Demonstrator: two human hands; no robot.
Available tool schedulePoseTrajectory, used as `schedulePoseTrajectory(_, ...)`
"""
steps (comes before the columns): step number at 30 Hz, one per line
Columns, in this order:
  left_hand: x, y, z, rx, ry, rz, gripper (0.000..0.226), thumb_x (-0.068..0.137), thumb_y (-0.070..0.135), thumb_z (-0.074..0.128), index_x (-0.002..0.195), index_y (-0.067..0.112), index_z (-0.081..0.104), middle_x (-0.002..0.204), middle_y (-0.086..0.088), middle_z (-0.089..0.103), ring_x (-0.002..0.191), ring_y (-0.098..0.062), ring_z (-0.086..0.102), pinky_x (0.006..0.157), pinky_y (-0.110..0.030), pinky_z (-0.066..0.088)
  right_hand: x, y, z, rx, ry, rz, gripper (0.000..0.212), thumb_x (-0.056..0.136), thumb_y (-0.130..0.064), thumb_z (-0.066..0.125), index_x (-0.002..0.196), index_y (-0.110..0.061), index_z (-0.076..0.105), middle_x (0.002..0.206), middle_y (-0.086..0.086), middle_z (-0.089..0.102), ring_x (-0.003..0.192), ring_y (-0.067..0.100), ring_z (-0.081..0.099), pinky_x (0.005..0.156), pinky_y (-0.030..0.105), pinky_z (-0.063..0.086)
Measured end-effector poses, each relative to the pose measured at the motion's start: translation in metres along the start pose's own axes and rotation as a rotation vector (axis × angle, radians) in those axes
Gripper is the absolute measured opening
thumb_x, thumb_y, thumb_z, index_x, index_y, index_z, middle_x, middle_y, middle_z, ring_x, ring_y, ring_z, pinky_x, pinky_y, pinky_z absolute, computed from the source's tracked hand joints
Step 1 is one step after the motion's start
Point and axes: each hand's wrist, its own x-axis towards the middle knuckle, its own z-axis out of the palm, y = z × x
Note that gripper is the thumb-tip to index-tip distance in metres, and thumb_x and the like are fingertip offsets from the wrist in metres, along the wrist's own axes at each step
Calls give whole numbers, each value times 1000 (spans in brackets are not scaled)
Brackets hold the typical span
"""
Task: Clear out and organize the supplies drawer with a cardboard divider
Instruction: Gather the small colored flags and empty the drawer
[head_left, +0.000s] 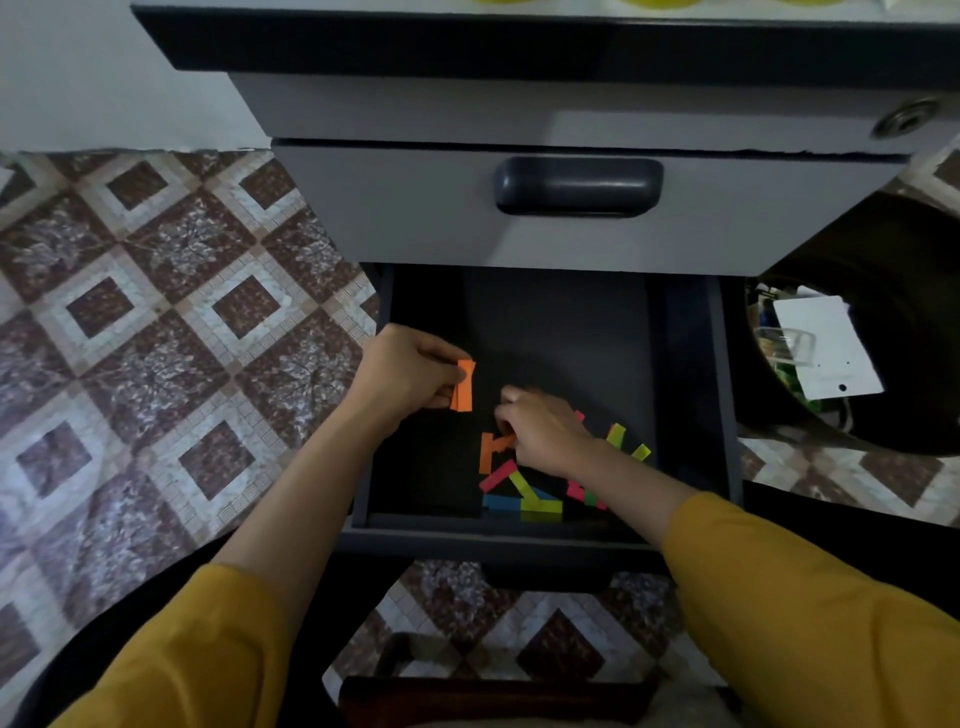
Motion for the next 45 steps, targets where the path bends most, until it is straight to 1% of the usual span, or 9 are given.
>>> schedulePoseTrajectory(7, -1, 1, 1, 13, -3, 10, 13, 86, 4, 62, 97, 11, 67, 80, -1, 63, 69, -8, 62, 55, -13, 54, -3, -5, 0, 17, -18, 107, 25, 85, -1, 57, 110, -6, 57, 110, 11, 58, 109, 23, 52, 80, 29, 45)
schedulePoseTrajectory(12, 0, 2, 1, 17, 4, 16, 16, 86, 6, 62, 100, 11, 67, 83, -2, 63, 72, -9, 62, 62, -18, 55, 3, -3, 10, 388, 8, 404, 14, 83, -7, 66, 97, -6, 67, 100, 7, 66, 90, 17, 64, 78, 30, 55)
schedulePoseTrajectory(16, -1, 3, 2, 18, -3, 23, 14, 86, 5, 63, 97, 11, 68, 82, -2, 64, 70, -9, 64, 61, -18, 56, 7, -9, 17, 768, -14, 672, 12, 83, -11, 69, 90, -2, 67, 79, 7, 68, 65, 12, 64, 54, 20, 50)
schedulePoseTrajectory(19, -1, 3, 3, 8, -10, 25, 12, 85, 4, 64, 95, 11, 68, 82, -3, 65, 67, -9, 64, 57, -15, 55, 8, -18, 21, 852, 15, 756, 10, 85, -9, 67, 87, 1, 65, 75, 11, 67, 54, 12, 60, 53, 21, 52)
schedulePoseTrajectory(22, -1, 2, 2, -3, -4, 23, 13, 85, 3, 64, 95, 10, 68, 82, -4, 65, 65, -9, 64, 57, -16, 55, 10, -27, 27, 802, 85, 748, 15, 83, -12, 70, 82, 1, 63, 81, 16, 68, 57, 17, 63, 53, 25, 56)
schedulePoseTrajectory(26, 0, 3, 2, 7, -1, 30, 15, 85, 5, 64, 98, 9, 68, 83, -3, 64, 67, -8, 63, 61, -19, 56, 10, -38, 26, 609, 140, 697, 28, 76, -24, 78, 86, -4, 62, 87, 10, 66, 79, 23, 66, 60, 29, 51)
schedulePoseTrajectory(33, 0, 4, 2, 11, 9, 27, 15, 85, 5, 64, 98, 9, 68, 84, -2, 63, 69, -9, 63, 62, -19, 56, 15, -51, 22, 324, 134, 586, 12, 88, -15, 62, 98, -8, 60, 100, 8, 63, 92, 21, 63, 72, 29, 52)
schedulePoseTrajectory(40, 0, 5, 2, 20, 16, 33, 13, 85, 4, 64, 95, 10, 69, 77, -1, 63, 64, -7, 62, 58, -16, 55, 9, -48, 24, 124, 95, 320, 31, 86, -7, 59, 116, -4, 55, 122, 13, 54, 125, 29, 38, 88, 34, 46)
schedulePoseTrajectory(45, 0, 5, 1, 13, 19, 38, 11, 85, 3, 64, 92, 11, 69, 79, -2, 64, 64, -8, 63, 57, -16, 55, 12, -51, 22, 195, 80, 335, 27, 86, -4, 60, 112, -4, 54, 113, 14, 58, 113, 26, 50, 84, 33, 49)
